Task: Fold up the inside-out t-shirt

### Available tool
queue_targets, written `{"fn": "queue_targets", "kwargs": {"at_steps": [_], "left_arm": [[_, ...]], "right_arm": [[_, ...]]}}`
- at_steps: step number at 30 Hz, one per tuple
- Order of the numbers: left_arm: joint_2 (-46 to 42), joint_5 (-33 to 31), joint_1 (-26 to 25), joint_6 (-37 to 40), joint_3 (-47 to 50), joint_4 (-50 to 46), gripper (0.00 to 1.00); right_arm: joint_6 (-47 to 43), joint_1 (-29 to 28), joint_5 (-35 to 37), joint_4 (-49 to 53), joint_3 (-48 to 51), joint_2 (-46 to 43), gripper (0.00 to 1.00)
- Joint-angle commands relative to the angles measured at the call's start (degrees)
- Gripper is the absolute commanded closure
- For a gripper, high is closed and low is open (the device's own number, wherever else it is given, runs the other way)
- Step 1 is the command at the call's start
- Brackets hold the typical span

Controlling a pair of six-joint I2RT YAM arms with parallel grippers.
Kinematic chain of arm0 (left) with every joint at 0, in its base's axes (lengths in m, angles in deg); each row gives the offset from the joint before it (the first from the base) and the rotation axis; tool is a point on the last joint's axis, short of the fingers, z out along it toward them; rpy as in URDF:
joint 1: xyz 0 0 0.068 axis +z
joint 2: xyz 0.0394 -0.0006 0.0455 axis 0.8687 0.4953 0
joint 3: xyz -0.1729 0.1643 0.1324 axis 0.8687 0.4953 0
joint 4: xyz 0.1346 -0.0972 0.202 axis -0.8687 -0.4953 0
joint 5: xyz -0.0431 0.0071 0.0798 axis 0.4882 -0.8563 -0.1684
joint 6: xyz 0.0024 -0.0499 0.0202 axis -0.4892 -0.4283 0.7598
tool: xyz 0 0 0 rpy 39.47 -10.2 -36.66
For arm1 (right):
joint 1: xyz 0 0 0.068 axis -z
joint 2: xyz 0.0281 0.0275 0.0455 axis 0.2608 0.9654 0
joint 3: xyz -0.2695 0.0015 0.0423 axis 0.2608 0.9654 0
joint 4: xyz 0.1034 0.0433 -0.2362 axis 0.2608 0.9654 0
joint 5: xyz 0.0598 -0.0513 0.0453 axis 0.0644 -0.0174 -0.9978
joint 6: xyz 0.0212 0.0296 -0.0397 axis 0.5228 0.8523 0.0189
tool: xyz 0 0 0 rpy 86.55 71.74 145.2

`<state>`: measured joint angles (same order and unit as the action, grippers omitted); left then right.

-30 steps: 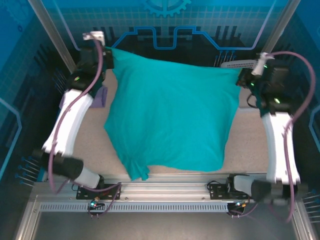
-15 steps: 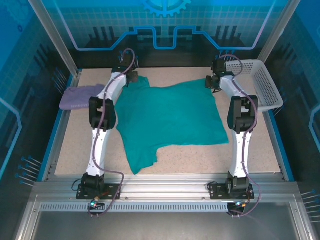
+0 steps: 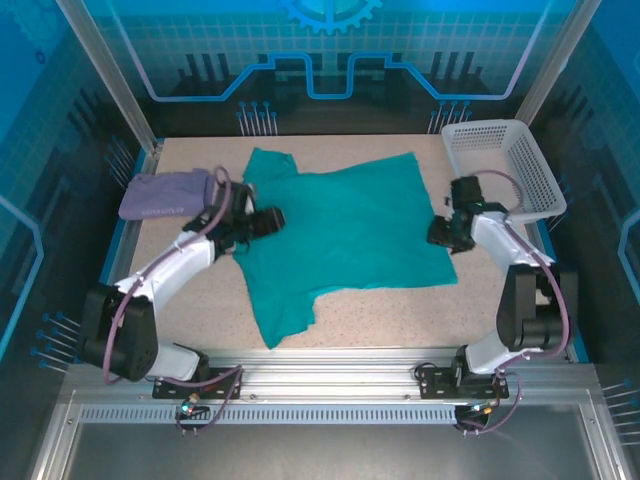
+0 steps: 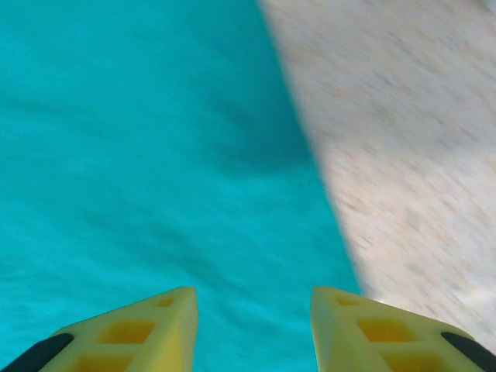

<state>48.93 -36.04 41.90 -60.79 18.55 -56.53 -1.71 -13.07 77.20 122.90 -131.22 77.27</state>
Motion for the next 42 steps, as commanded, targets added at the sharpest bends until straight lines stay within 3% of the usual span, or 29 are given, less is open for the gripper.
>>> {"fn": "queue_targets", "kwargs": {"at_steps": [1, 9, 17, 24, 33, 42], "left_arm": [[-6.06, 0.98, -5.31, -3.66, 6.00, -7.34, 0.35], [-16.56, -0.45, -10.03, -7.51, 10.25, -21.65, 0.35], [-19.85, -1.32, -13.30, -12.21, 12.26, -29.86, 0.35], [-19.17, -2.35, -19.21, -16.34, 14.59, -34.17, 0.37], [-16.74, 0.11, -26.54, -20.62, 17.45, -30.62, 0.49], [-12.56, 1.89, -29.38, -21.70, 20.91, -22.69, 0.55]], "right_arm": [[2.55, 4.31, -1.97, 3.43, 4.79, -3.67, 0.56], [3.65, 7.54, -2.13, 3.48, 10.28, -1.58, 0.57], [3.81, 7.89, -4.14, 2.55, 9.11, 3.82, 0.62], [3.12, 7.68, -4.34, 1.49, 9.03, 4.09, 0.91], [2.67, 7.67, -4.87, 0.44, 9.49, 3.33, 0.95], [2.38, 7.77, -5.22, -0.08, 9.77, 2.64, 0.95]]}}
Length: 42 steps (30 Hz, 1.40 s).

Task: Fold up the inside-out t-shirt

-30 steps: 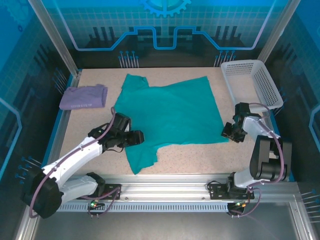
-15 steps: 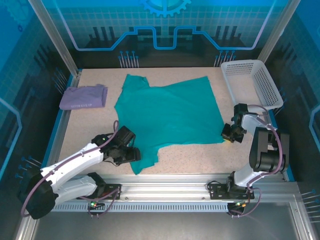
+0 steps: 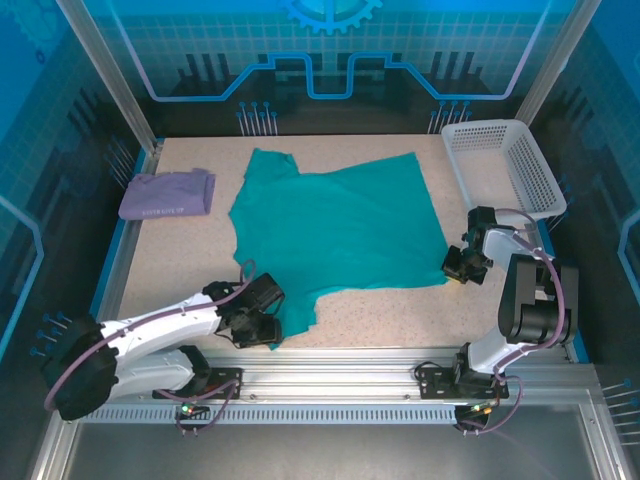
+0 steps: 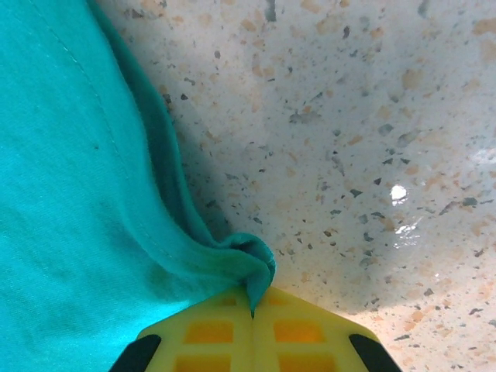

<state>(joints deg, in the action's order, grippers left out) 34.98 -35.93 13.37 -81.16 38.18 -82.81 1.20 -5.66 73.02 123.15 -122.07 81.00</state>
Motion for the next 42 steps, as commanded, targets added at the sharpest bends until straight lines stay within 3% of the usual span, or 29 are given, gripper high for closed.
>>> {"fn": "queue_targets", "kwargs": {"at_steps": [1, 6, 10, 18, 23, 30, 37, 42], "left_arm": [[2.14, 1.94, -1.03, -1.32, 1.66, 4.84, 0.55], [6.43, 1.72, -1.51, -0.71, 2.84, 8.49, 0.58], [6.94, 0.86, -1.56, -0.73, 4.58, 8.33, 0.66], [-0.72, -0.64, -1.36, -2.79, 4.58, 3.29, 1.00], [-10.50, 0.56, 1.00, -5.36, 2.55, -5.04, 1.00], [-20.89, 4.47, 11.14, -4.68, -0.01, -13.42, 1.00], [-18.05, 9.05, 19.72, 1.36, -3.88, -10.29, 1.00], [-12.10, 11.22, 26.75, 9.63, -10.55, -8.19, 1.00]], "right_arm": [[-0.55, 0.32, -1.13, -0.33, 0.59, -1.01, 0.95], [-0.66, 0.42, -1.31, -0.07, 0.81, -1.67, 0.95], [-0.61, 0.39, -0.88, -0.06, 0.95, -2.31, 0.95], [-0.52, 0.89, -0.59, 0.71, 1.32, -3.56, 0.97], [-0.34, 1.35, 0.35, 1.31, 1.91, -5.63, 1.00], [-0.01, 2.84, -0.15, 1.55, 2.32, -7.97, 1.00], [-0.52, 2.52, -4.63, 3.17, -0.81, -9.14, 1.00], [-2.18, 0.48, -2.52, 5.64, -6.64, -6.49, 1.00]]}}
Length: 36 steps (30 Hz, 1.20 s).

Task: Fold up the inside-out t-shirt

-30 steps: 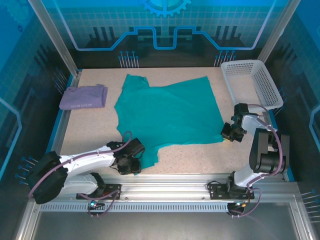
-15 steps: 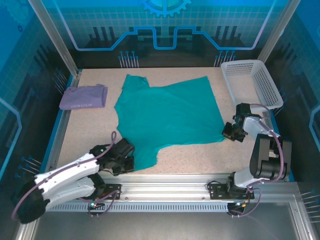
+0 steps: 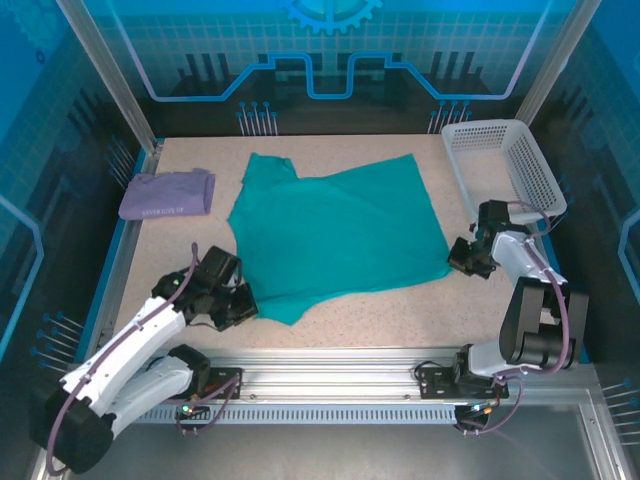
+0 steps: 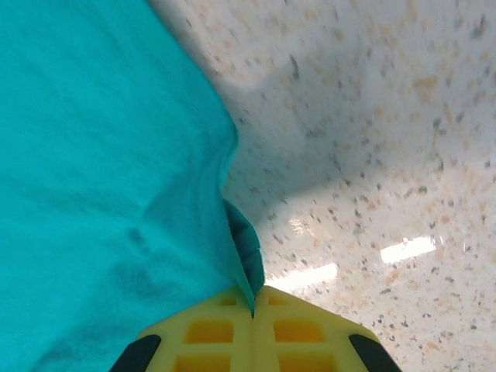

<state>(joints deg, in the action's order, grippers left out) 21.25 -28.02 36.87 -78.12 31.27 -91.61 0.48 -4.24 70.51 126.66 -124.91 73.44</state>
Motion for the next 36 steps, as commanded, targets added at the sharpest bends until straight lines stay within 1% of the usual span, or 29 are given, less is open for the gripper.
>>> {"fn": "queue_targets", "kwargs": {"at_steps": [1, 6, 9, 11, 17, 29, 32, 36], "left_arm": [[2.45, 3.70, 4.71, 7.88, -4.61, 1.10, 1.00], [7.91, 4.51, 11.58, 14.91, -9.71, 2.84, 1.00], [10.59, 5.40, 13.82, 16.83, -11.30, 4.91, 1.00], [12.32, 4.81, 14.78, 17.93, -12.82, 5.58, 1.00], [16.60, 4.23, 17.17, 19.86, -15.33, 8.13, 1.00], [23.74, 2.98, 20.34, 22.00, -18.18, 11.09, 1.00], [25.78, 2.64, 21.30, 21.09, -19.60, 13.30, 1.00], [31.46, 2.75, 21.42, 17.27, -21.87, 17.67, 0.99]], "right_arm": [[-1.61, -1.26, 0.35, 2.20, -4.54, 1.49, 0.99], [-2.03, -3.50, 2.17, 2.94, -9.69, 4.86, 0.98], [-2.35, -4.28, 3.49, 3.01, -13.09, 8.20, 0.98], [-2.29, -4.76, 3.47, 2.95, -15.05, 10.38, 0.97], [-2.09, -7.11, 5.23, 2.78, -20.18, 15.58, 0.97], [-1.99, -9.79, 8.02, 2.77, -27.85, 23.02, 0.96], [-2.43, -10.04, 9.28, 3.11, -29.61, 25.15, 0.95], [-2.37, -10.86, 10.84, 2.17, -30.62, 26.98, 0.92]]}}
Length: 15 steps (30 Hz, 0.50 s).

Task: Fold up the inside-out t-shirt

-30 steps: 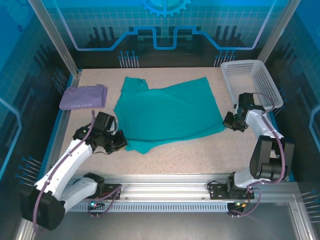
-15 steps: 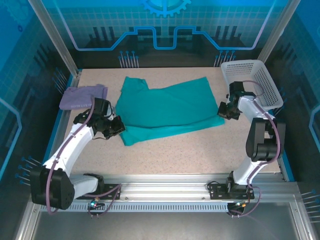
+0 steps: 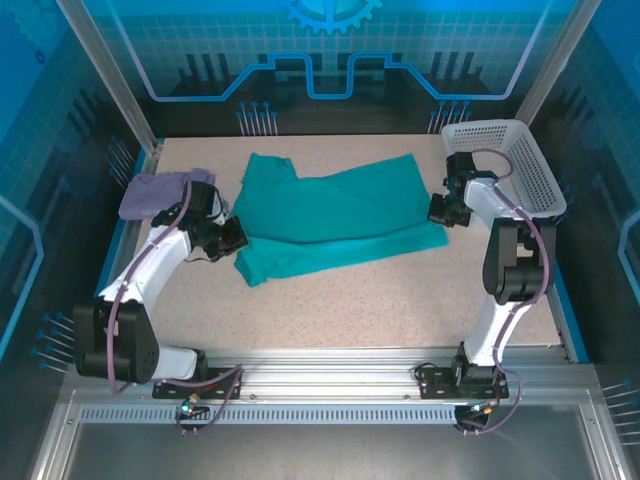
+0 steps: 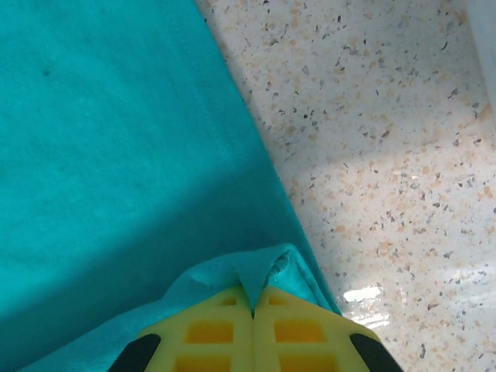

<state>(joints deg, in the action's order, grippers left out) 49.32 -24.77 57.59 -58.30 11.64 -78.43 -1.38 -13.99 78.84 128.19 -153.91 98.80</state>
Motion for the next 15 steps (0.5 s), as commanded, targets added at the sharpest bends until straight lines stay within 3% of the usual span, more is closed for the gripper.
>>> {"fn": "queue_targets", "kwargs": {"at_steps": [1, 3, 4, 6, 9, 12, 15], "left_arm": [[5.04, -1.29, 0.70, -3.66, -2.54, 6.01, 0.99], [9.76, -3.34, 1.19, -5.78, -3.79, 9.95, 0.98], [12.16, -4.69, 1.31, -6.52, -4.88, 11.25, 0.95], [17.91, -5.16, 1.58, -7.27, -8.65, 12.79, 0.77], [22.41, -8.86, 2.54, -7.16, -11.86, 12.49, 0.69], [19.38, -11.93, 2.90, -7.06, -9.59, 13.11, 0.56], [11.40, -11.97, 2.46, -8.58, -3.29, 15.09, 0.49]], "right_arm": [[-0.55, -1.45, 3.32, 0.47, -2.09, 2.17, 0.91], [-0.83, -2.17, 4.80, -0.32, -3.54, 3.67, 0.88], [-1.12, -2.38, 5.52, -0.68, -4.39, 4.56, 0.86], [-1.82, -2.68, 7.00, -0.84, -7.02, 6.34, 0.83], [-3.43, -3.26, 7.98, -0.71, -9.08, 6.99, 0.76], [-4.72, -4.61, 9.49, -1.14, -7.51, 3.84, 0.71], [-5.14, -6.44, 10.63, -1.24, -3.07, -2.00, 0.67]]}}
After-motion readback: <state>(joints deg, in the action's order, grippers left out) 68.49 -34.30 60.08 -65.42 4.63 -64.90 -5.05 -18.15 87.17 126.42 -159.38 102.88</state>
